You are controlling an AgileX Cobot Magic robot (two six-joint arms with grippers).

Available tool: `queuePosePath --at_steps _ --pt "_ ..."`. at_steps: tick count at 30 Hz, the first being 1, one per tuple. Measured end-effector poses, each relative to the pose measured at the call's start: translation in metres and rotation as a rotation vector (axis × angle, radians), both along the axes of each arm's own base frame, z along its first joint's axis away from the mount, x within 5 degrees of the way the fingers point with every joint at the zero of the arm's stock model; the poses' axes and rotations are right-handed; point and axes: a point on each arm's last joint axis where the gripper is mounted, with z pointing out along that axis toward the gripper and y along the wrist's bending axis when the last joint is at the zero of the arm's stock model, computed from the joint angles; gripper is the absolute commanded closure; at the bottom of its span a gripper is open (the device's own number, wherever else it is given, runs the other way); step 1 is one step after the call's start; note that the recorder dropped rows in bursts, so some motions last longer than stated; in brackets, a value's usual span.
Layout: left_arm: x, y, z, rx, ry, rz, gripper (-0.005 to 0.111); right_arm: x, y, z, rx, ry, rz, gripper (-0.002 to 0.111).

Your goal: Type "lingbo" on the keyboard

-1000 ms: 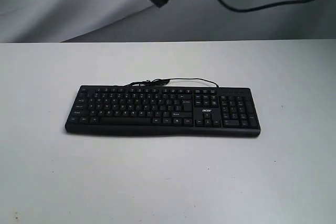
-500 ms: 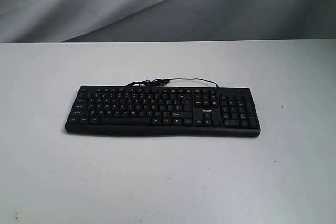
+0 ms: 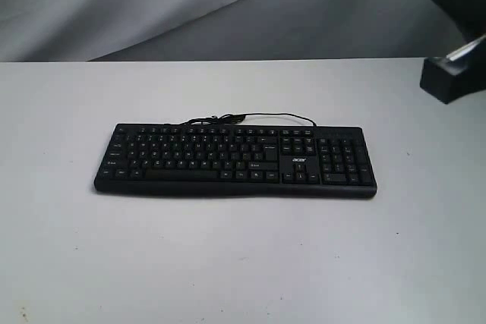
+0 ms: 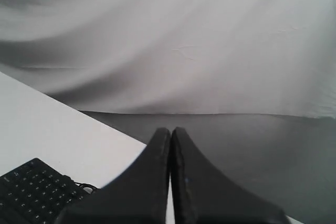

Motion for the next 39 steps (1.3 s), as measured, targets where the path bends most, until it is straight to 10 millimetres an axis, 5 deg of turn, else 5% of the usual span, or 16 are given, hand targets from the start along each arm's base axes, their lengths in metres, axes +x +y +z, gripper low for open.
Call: queuePosePath --at_steps 9,16,21,24,31,39 --pt "0.000 0.000 0.000 0.000 0.000 0.000 0.106 -0.003 -0.003 -0.007 0.006 -0.002 -0.016 0.108" --pt "0.000 0.000 0.000 0.000 0.000 0.000 0.106 -0.005 -0.018 0.001 0.200 0.011 -0.106 0.108" --pt "0.000 0.000 0.000 0.000 0.000 0.000 0.106 -0.040 -0.067 -0.019 0.238 0.023 -0.305 0.108" --pt "0.000 0.000 0.000 0.000 0.000 0.000 0.106 -0.062 -0.078 -0.031 0.219 -0.023 -0.372 0.108" --pt "0.000 0.000 0.000 0.000 0.000 0.000 0.106 -0.099 -0.086 -0.057 0.165 -0.095 -0.446 0.108" --pt "0.000 0.000 0.000 0.000 0.000 0.000 0.106 -0.116 -0.084 -0.088 0.135 -0.031 -0.434 0.108"
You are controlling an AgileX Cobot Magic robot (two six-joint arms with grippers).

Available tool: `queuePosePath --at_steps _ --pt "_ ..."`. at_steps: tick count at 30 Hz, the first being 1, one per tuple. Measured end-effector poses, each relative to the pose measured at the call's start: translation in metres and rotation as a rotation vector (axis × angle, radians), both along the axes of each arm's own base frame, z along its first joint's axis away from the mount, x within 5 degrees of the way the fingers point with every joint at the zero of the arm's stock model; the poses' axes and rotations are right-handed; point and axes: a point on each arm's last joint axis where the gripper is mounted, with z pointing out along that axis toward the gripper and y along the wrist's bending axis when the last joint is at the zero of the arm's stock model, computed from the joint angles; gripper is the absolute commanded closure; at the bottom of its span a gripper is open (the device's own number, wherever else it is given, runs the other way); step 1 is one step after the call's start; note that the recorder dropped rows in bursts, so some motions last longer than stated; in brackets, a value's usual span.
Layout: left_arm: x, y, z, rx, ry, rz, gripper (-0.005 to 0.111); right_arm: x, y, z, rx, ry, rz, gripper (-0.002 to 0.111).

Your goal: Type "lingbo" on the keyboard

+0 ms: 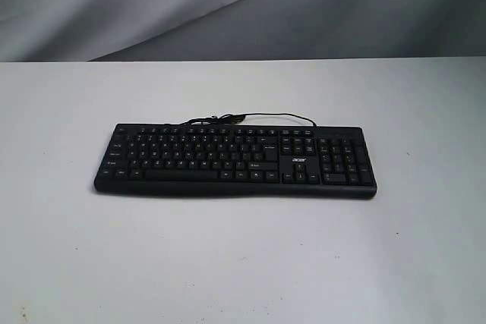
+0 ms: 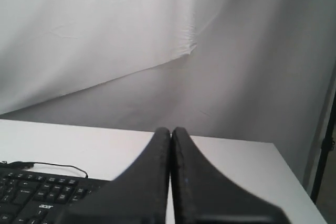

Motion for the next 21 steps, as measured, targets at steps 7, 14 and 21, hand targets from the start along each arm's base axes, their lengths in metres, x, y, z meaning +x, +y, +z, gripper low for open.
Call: queuePosePath --at_steps 7,14,21 --pt "0.000 0.000 0.000 0.000 0.000 0.000 0.106 -0.002 -0.001 -0.012 0.098 0.042 -0.015 0.108" --pt "0.000 0.000 0.000 0.000 0.000 0.000 0.106 0.004 -0.003 -0.045 0.099 0.147 -0.038 0.108" --pt "0.000 0.000 0.000 0.000 0.000 0.000 0.106 0.007 -0.004 -0.072 0.102 0.214 -0.070 0.108"
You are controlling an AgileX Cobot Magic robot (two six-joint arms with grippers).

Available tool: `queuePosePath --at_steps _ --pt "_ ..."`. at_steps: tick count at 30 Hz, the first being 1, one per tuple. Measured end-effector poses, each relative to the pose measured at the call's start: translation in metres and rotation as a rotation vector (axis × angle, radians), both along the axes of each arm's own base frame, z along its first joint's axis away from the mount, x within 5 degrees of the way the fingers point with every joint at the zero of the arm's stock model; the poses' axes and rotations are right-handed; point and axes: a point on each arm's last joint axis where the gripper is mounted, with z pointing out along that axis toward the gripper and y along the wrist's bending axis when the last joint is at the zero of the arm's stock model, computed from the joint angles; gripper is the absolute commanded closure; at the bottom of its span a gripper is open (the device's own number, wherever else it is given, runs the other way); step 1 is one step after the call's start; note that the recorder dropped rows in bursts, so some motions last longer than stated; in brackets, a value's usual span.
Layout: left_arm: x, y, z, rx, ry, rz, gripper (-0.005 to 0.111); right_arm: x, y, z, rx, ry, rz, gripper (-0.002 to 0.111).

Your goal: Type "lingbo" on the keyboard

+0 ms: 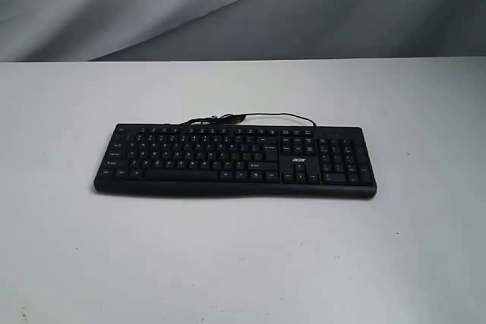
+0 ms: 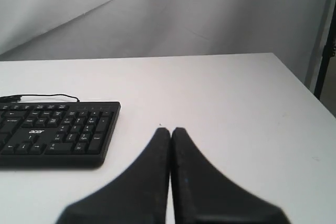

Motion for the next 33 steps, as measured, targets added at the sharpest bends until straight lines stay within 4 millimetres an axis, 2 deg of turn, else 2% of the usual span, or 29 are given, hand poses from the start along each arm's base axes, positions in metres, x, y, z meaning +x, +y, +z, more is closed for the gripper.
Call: queuePosePath --at_steps 33 --pt "0.0000 0.0000 0.0000 0.000 0.000 0.000 0.106 -0.0008 0.0002 -0.0040 0.002 0.043 0.002 0.108"
